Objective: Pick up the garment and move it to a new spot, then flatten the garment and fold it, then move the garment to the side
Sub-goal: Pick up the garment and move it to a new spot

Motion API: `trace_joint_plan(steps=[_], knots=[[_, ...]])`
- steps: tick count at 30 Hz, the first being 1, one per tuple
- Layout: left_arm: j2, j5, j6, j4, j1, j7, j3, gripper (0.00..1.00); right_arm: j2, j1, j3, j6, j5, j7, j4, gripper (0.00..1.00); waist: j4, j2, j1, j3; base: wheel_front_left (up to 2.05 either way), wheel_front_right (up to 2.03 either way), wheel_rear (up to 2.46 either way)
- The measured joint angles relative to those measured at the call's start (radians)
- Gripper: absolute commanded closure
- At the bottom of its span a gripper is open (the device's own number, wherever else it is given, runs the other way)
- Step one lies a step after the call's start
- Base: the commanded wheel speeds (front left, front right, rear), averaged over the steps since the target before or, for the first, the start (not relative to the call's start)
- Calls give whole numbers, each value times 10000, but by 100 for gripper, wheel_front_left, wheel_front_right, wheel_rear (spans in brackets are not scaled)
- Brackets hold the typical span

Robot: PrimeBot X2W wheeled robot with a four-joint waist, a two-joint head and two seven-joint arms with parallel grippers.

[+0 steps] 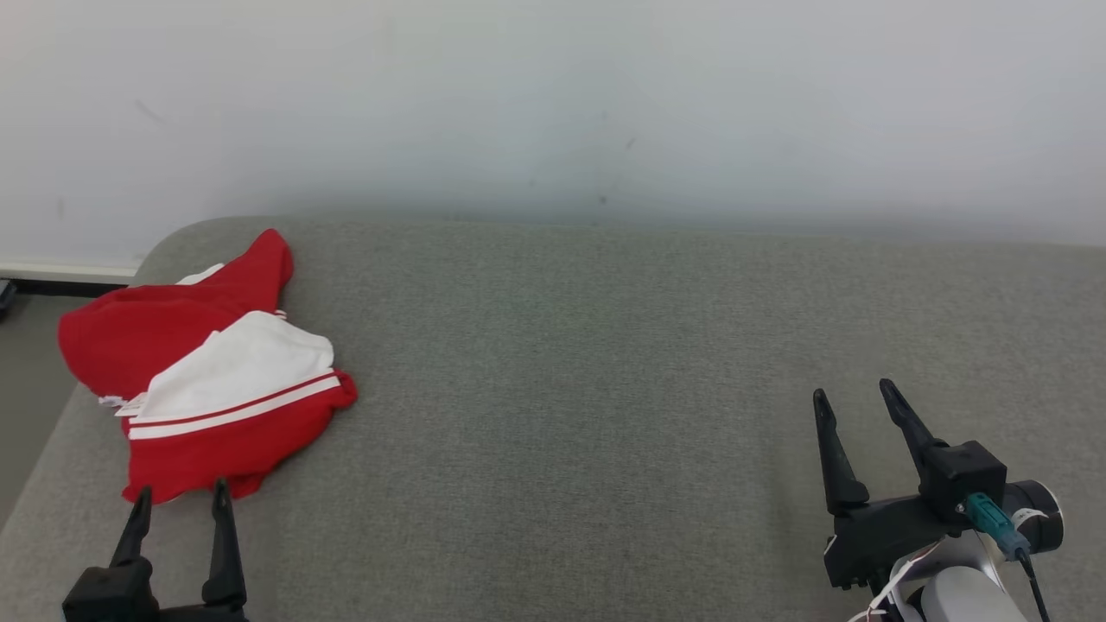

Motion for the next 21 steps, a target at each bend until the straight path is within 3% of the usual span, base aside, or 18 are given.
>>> trace_joint_plan(steps=[21], knots=[[263, 4, -155, 230, -26, 228, 19, 0, 205, -10, 205, 364, -21, 0, 364, 0, 2385, 0, 0, -195, 0, 0, 0]])
